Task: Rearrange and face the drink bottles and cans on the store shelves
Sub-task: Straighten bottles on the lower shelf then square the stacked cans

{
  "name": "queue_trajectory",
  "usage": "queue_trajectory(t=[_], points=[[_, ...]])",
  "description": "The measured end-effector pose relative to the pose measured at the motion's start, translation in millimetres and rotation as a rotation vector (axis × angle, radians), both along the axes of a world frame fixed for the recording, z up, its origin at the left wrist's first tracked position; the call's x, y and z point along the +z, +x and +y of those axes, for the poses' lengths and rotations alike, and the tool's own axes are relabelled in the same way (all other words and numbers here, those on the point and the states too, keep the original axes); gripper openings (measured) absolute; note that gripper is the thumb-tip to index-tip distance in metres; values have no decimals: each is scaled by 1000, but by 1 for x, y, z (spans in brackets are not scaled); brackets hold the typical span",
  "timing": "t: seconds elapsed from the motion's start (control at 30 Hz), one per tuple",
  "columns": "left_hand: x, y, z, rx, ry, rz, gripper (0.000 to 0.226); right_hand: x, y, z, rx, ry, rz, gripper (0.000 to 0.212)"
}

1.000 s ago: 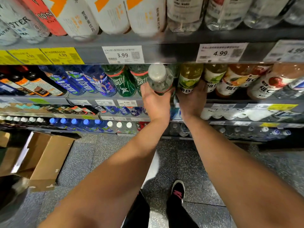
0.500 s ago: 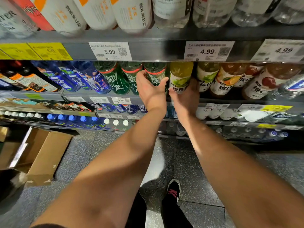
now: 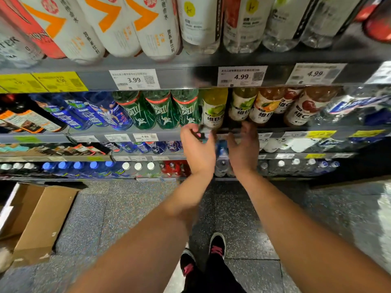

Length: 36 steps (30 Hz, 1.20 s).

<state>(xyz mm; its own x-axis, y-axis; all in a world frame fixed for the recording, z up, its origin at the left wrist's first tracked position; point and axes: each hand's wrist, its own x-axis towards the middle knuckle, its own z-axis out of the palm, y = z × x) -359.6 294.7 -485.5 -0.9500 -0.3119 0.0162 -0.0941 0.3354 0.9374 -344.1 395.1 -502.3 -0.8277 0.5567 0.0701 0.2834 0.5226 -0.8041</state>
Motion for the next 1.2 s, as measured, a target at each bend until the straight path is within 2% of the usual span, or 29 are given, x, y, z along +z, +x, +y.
queue_trajectory(t=[0.27, 0.47, 0.67, 0.8, 1.0, 1.1, 1.2], points=[[3, 25, 39, -234, 35, 13, 35, 13, 34, 57, -194, -69, -9, 46], [3, 15, 104, -250, 56, -35, 63, 13, 29, 132, -346, -161, 105, 54], [-4, -6, 169, -24, -42, -41, 81, 5, 3, 184, -211, -179, 113, 85], [-7, -19, 193, 140, -27, -42, 82, -1, -11, 194, -163, -186, 127, 98], [-13, -35, 216, 285, -11, -6, 79, -9, -24, 201, -160, -68, 109, 95], [-18, -42, 218, 328, -47, 12, 77, -6, -26, 208, -176, 41, 148, 84], [-20, -45, 222, 366, -70, 35, 75, -2, -20, 214, -131, -42, 130, 72]])
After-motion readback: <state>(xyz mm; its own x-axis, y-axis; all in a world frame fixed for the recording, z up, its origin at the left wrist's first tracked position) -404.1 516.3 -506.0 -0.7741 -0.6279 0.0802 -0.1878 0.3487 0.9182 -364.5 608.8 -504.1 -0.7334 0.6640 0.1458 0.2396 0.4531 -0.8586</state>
